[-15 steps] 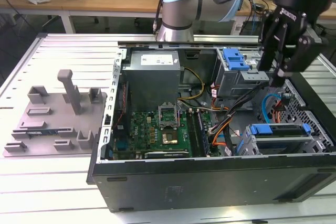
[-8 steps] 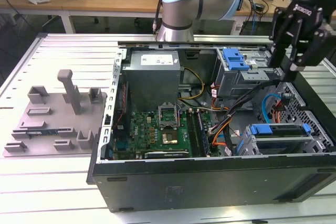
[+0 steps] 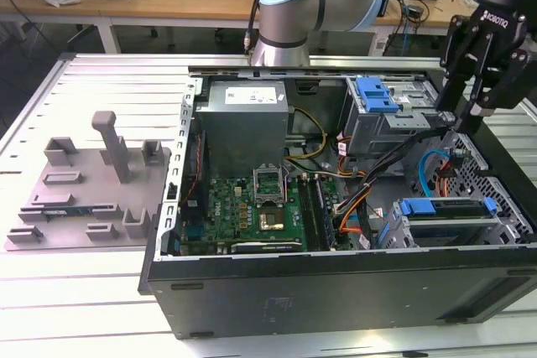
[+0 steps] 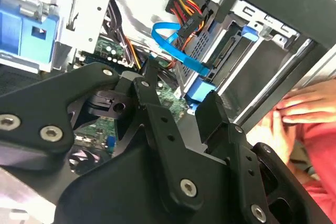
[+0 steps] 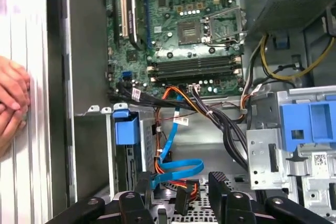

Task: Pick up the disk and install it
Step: 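Insert the first disk wire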

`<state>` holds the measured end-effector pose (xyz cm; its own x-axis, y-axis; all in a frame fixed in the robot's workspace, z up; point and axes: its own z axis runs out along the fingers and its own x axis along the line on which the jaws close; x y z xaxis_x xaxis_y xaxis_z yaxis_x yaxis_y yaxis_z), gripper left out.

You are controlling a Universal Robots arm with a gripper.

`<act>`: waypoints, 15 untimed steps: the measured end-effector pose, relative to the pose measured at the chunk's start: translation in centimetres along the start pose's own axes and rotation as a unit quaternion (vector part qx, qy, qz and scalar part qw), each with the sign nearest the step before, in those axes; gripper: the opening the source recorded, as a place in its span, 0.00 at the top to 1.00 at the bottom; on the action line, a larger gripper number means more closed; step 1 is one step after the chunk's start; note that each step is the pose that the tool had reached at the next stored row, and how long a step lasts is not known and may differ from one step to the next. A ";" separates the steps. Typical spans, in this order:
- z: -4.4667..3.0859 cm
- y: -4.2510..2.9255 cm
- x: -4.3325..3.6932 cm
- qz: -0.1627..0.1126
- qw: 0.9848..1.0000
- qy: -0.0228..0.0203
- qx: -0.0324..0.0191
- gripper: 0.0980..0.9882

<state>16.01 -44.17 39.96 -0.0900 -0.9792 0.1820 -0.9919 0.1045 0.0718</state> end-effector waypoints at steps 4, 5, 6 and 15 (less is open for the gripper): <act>0.11 -0.27 -0.06 0.011 1.000 0.004 0.006 0.48; 0.12 -0.33 -0.06 0.013 1.000 0.005 0.008 0.48; 0.12 -0.46 -0.08 0.014 1.000 0.007 0.012 0.48; 1.02 -1.47 -0.27 0.035 0.999 0.013 0.035 0.48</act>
<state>17.40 -44.24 38.81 -0.1569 -0.9651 0.2096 -0.9874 0.1582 -0.0110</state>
